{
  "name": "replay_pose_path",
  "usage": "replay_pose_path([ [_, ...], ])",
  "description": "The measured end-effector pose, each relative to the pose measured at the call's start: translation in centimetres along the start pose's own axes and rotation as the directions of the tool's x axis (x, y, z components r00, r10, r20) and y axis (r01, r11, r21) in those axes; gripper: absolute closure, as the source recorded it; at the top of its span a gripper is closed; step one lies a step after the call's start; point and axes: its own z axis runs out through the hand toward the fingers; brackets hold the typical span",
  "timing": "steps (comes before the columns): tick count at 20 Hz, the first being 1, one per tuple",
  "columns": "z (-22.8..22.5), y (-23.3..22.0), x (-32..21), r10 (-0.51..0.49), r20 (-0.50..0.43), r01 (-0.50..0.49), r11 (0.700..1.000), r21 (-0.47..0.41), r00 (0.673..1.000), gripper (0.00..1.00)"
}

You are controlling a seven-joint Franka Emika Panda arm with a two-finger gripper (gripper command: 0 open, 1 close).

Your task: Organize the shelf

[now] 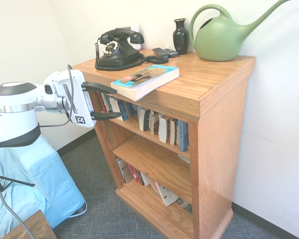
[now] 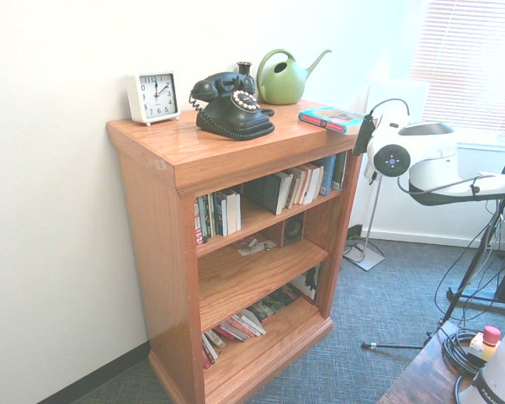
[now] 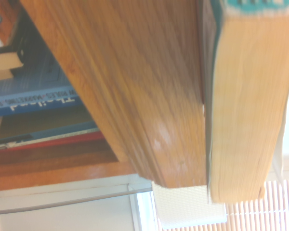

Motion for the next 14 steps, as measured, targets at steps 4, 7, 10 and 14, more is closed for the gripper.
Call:
replay_pose_path([
  [4,0.6,-2.2,2.2,0.004,-0.004,-0.004,1.0,-0.007,1.0,0.0],
  [7,0.5,-4.2,4.2,0.018,-0.003,-0.018,1.0,0.007,1.0,0.0],
  [10,0.4,-5.3,5.4,0.027,0.001,-0.027,1.0,0.002,1.0,0.0],
  [14,1.7,-5.4,5.8,0.036,0.02,-0.035,0.999,-0.019,0.999,0.0],
])
